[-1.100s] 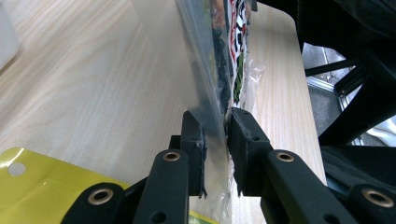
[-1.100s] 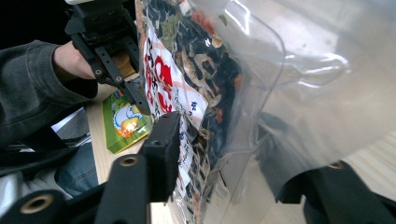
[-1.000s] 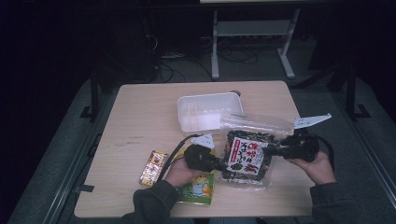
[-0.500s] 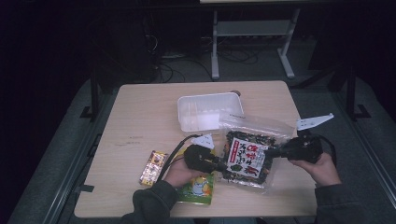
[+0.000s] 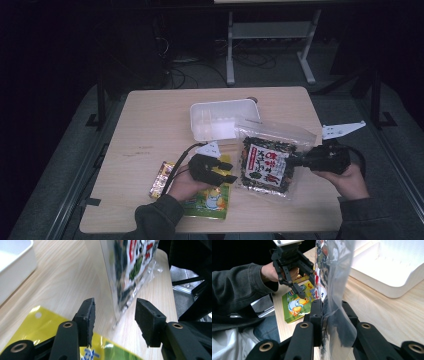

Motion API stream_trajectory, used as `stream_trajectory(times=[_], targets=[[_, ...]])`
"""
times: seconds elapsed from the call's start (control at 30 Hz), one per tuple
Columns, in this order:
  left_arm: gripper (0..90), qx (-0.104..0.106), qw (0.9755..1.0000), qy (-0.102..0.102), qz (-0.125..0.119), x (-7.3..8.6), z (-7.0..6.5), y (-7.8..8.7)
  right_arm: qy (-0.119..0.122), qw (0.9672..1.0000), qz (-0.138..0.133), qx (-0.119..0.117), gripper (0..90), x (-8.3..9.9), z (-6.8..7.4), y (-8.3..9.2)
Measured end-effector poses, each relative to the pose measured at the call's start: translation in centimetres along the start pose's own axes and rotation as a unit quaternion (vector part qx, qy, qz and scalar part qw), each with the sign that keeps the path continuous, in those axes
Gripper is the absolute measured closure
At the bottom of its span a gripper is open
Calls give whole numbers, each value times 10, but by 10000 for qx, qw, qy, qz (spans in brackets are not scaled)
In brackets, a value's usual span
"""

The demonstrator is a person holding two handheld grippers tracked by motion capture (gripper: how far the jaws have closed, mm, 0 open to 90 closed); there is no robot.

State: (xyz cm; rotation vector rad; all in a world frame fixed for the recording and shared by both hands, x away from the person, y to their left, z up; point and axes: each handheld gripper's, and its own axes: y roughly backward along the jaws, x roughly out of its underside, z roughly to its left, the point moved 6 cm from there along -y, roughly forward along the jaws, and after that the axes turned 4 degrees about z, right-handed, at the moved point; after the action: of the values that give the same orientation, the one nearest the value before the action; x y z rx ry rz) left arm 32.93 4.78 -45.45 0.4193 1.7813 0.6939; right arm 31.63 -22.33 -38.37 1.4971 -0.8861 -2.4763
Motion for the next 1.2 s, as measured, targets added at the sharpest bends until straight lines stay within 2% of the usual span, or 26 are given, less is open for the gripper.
stream_trajectory(times=[0.17, 0.3, 0.57, 0.87, 1.0, 1.2], targets=[[468, -96, 9999, 69, -21, 8, 0, 9, 46, 9999, -65, 115, 755, -6, 3, 3], [445, -217, 9997, 41, 58, 15, -1, 16, 68, 9996, -128, 230, 755, -11, 3, 7], [402, -397, 9990, 110, 159, 25, -1, 25, 74, 9989, -193, 421, 754, -18, 1, 9], [328, -511, 9985, 117, 149, 32, -4, 36, 94, 9979, -258, 583, 754, -28, -2, 10], [268, -657, 9977, 140, 83, 36, -5, 44, 169, 9970, -252, 710, 754, -41, -4, 9], [236, -775, 9968, 177, 92, 40, -4, 52, 248, 9962, -303, 782, 754, -53, -6, 7]])
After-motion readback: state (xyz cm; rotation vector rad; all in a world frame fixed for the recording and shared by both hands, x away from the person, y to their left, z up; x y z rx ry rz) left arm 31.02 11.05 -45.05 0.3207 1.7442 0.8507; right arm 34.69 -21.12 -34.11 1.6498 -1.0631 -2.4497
